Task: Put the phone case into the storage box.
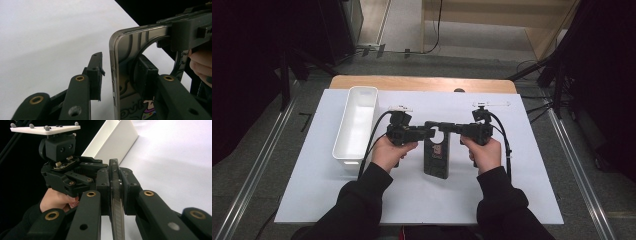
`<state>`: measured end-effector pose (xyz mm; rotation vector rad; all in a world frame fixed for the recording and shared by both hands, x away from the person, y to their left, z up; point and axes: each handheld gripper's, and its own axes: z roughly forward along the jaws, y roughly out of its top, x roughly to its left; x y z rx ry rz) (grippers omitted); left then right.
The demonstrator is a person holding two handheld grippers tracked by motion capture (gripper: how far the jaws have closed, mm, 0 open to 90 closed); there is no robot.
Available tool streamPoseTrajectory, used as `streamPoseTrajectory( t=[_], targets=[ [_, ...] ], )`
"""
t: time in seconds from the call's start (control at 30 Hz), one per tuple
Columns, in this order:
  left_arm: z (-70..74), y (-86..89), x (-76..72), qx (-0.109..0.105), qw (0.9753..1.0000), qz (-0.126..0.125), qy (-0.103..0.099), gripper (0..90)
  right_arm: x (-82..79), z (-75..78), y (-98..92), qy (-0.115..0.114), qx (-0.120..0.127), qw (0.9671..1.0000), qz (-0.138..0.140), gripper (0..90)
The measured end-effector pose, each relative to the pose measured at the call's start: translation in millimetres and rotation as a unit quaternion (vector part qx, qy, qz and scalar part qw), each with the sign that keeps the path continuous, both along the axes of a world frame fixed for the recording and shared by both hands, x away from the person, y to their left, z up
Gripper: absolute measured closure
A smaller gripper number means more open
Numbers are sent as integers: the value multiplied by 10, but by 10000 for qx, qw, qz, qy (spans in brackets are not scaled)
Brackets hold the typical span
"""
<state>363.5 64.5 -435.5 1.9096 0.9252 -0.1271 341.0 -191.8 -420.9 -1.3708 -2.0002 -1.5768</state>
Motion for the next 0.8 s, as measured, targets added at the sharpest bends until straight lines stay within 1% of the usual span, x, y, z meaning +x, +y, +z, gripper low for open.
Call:
streamPoseTrajectory(
  t=[0.13, 0.23, 0.33, 0.4, 0.8],
  targets=[
    [0, -5, -3, -49, 10000, -34, 19, 681, -1, 0, 2, 8, 1, 10000, -18, 771],
    [0, -6, -7, -41, 10000, -43, -1, 690, 0, -4, 0, 0, 6, 10000, -30, 771],
    [-2, -6, -2, -35, 10000, -45, 73, 695, -1, -7, -1, 3, 6, 10000, -32, 771],
    [4, -8, -9, -24, 10000, -26, 35, 700, -1, -10, -2, 21, 27, 10000, -24, 771],
    [17, 1, -5, -7, 10000, -16, 44, 711, 6, -18, -2, 13, 74, 10000, -8, 768]
  ],
)
